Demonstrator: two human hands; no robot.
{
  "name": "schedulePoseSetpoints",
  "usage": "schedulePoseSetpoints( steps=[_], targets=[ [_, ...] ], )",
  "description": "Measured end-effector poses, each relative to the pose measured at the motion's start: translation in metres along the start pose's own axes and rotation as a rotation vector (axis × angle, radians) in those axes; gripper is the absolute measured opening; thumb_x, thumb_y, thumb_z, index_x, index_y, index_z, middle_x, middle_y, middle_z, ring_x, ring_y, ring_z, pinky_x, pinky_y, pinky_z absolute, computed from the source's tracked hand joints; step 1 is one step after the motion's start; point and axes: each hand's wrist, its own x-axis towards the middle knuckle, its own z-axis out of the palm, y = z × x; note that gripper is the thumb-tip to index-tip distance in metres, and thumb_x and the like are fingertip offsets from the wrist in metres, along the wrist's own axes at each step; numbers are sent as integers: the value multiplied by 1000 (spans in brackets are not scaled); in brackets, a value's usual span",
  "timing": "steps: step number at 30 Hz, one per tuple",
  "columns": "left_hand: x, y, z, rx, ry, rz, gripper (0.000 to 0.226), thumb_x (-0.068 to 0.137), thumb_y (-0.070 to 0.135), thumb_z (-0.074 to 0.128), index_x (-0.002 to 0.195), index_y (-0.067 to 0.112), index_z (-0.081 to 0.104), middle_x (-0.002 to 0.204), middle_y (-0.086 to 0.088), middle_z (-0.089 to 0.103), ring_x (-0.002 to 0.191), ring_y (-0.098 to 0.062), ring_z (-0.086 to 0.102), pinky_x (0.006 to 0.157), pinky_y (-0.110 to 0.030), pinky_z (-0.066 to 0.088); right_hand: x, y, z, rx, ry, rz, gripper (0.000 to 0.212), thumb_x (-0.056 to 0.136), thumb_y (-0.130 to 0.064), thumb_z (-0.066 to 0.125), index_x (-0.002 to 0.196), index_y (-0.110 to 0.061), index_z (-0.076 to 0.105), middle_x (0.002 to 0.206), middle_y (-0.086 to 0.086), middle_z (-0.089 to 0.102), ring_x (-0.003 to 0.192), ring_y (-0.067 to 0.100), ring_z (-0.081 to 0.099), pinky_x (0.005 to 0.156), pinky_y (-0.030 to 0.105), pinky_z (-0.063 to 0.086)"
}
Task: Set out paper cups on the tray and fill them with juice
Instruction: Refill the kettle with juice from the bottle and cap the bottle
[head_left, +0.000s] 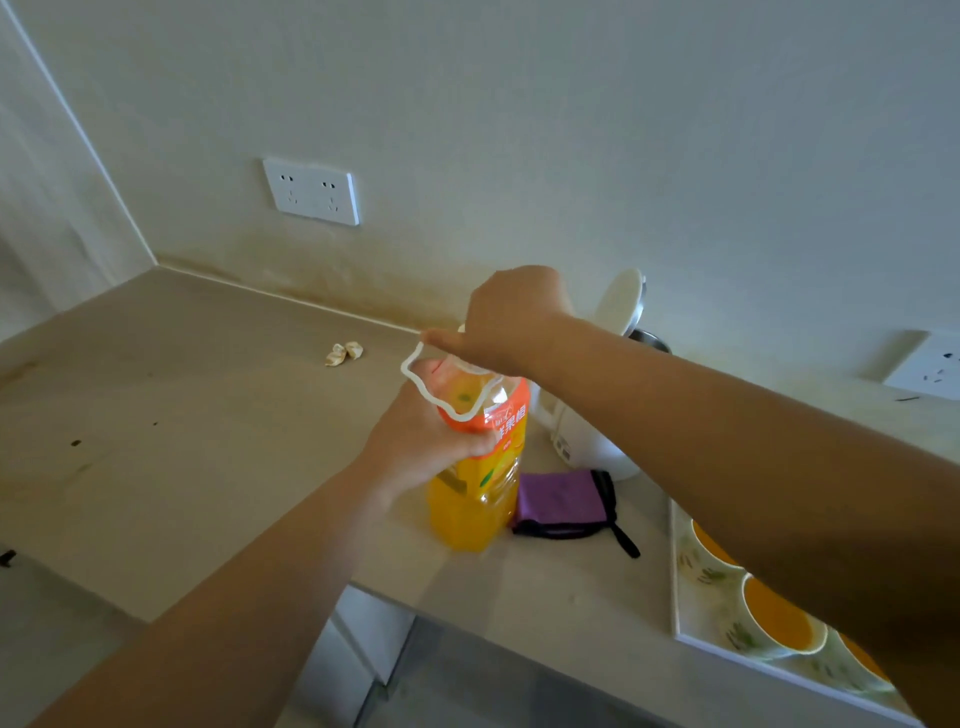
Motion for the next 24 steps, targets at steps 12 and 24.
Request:
schedulePoseSetpoints(
  steps=[12, 24],
  targets=[
    [-2, 5, -1, 27, -27, -24, 82, 55, 29, 86, 123, 29, 41, 118, 10, 57, 110, -12, 56, 88, -31, 50, -7, 31, 5, 300, -141, -373, 40, 98, -43, 41, 121, -10, 47, 105, 3, 51, 91, 15, 40, 75, 23, 29],
    [-7, 4, 4, 51, 19, -34, 88, 50, 45, 80, 127, 32, 41, 118, 13, 56, 108, -8, 56, 85, -28, 52, -5, 3, -5, 61, -67, 16, 63, 93, -62, 29, 55, -13, 39, 58, -1, 35, 51, 12, 33, 47, 24, 23]
  ],
)
